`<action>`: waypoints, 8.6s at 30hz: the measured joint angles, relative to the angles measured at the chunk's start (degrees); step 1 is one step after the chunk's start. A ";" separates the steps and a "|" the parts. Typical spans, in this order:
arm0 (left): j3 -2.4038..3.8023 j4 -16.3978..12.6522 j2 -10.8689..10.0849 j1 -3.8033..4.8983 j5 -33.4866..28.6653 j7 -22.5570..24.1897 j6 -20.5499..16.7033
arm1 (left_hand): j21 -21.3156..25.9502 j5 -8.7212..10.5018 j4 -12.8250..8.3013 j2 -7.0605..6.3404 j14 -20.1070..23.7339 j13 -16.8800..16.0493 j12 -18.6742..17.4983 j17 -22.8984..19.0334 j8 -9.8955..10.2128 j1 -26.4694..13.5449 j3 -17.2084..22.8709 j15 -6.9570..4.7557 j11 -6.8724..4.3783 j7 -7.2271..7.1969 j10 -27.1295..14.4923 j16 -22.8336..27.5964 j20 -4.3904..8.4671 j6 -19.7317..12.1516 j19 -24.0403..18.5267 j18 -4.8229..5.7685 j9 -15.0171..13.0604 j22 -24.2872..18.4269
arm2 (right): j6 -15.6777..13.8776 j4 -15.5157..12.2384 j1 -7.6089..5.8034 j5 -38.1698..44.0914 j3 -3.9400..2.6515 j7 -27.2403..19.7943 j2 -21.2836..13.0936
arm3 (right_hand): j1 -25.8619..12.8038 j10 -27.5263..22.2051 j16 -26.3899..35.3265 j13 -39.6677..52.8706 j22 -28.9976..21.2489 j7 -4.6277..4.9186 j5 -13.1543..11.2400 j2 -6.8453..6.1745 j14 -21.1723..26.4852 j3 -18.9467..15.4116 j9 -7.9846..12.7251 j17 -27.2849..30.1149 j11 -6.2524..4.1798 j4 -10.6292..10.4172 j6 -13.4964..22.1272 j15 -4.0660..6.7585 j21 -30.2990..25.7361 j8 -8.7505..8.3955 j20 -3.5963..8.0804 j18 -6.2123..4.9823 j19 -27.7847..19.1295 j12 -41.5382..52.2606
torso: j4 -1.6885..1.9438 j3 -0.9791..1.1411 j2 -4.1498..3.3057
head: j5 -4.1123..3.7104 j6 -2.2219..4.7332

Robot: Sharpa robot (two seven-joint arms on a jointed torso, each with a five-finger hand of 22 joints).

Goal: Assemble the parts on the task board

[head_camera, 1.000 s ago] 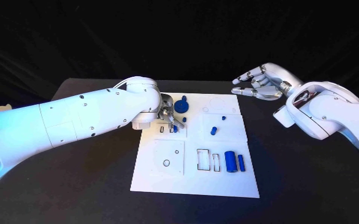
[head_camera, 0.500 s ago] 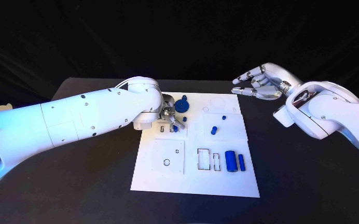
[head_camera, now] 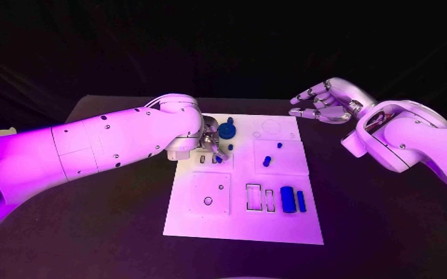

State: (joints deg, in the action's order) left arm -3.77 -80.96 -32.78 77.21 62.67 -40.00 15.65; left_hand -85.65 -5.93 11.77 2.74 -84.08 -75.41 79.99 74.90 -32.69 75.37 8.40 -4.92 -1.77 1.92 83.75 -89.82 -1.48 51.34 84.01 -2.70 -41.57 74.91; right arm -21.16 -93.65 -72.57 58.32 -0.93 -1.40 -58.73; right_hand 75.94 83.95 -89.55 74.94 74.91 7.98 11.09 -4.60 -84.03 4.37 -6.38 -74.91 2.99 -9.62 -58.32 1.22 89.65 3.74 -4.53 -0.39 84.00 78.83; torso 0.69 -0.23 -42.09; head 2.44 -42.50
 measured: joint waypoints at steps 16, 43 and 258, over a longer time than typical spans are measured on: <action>0.07 -1.28 -1.32 -0.15 -1.86 0.00 -3.07 | 0.24 0.08 2.06 -9.09 0.03 0.46 -0.79 0.04 -1.72 -5.92 26.19 -0.02 -0.17 1.06 -0.01 0.00 0.17 -0.79 -0.18 0.00 -3.45 0.00 | 0.08 0.45 0.10 0.65 0.12 0.39 0.21 | 0.00 0.00 0.00 0.00 0.04 0.00 0.00 0.00 0.00 0.00 -0.03 -0.04 0.00 0.00 0.00 0.00 0.00 0.00 0.00 0.00 0.00 0.00 | 0.05 0.03 0.02 | -0.18 0.09; 0.32 -7.34 -6.86 -3.88 4.37 -0.03 -14.32 | 0.24 0.89 0.40 -9.63 0.01 0.48 -0.32 0.02 -2.51 -7.94 28.46 0.00 0.04 1.02 0.20 0.00 0.17 -0.97 -0.18 0.00 -4.32 0.04 | 0.73 0.76 0.30 0.81 0.22 0.37 0.02 | 0.00 0.00 0.00 0.00 0.03 0.00 0.00 0.00 0.00 0.00 -0.06 -0.02 0.00 -0.01 0.00 0.00 -0.24 0.00 0.00 0.00 0.00 0.00 | 0.17 0.07 0.12 | 0.13 0.02; 1.62 17.76 3.28 0.88 0.90 2.57 3.25 | -0.66 1.78 4.67 0.75 0.12 0.46 -1.93 0.05 -0.13 -8.10 -11.41 1.14 1.15 1.24 -0.72 0.00 -1.07 0.66 0.02 0.89 7.10 0.01 | 2.82 1.70 0.72 -0.25 0.48 0.28 1.13 | 0.00 0.00 0.44 0.01 0.00 0.00 0.20 0.00 0.00 -0.88 -0.08 0.00 0.00 -0.25 0.00 0.00 -0.67 0.00 0.00 0.00 0.00 -0.64 | 0.20 0.12 0.09 | 0.73 0.10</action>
State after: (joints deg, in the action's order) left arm -2.15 -63.20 -29.50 78.09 63.57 -37.43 18.90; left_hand -86.31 -4.15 16.44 3.49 -83.97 -74.94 78.06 74.95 -32.82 67.27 -3.01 -3.78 -0.62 3.16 83.02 -89.82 -2.54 52.00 84.03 -1.80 -34.46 74.91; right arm -18.34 -91.95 -71.84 58.06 -0.45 -1.12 -57.60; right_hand 75.93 83.95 -89.10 74.95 74.90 7.98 11.30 -4.60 -84.03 3.49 -6.46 -74.90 2.98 -9.87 -58.32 1.22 88.98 3.74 -4.53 -0.38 84.00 78.19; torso 0.89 -0.10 -42.00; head 3.17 -42.39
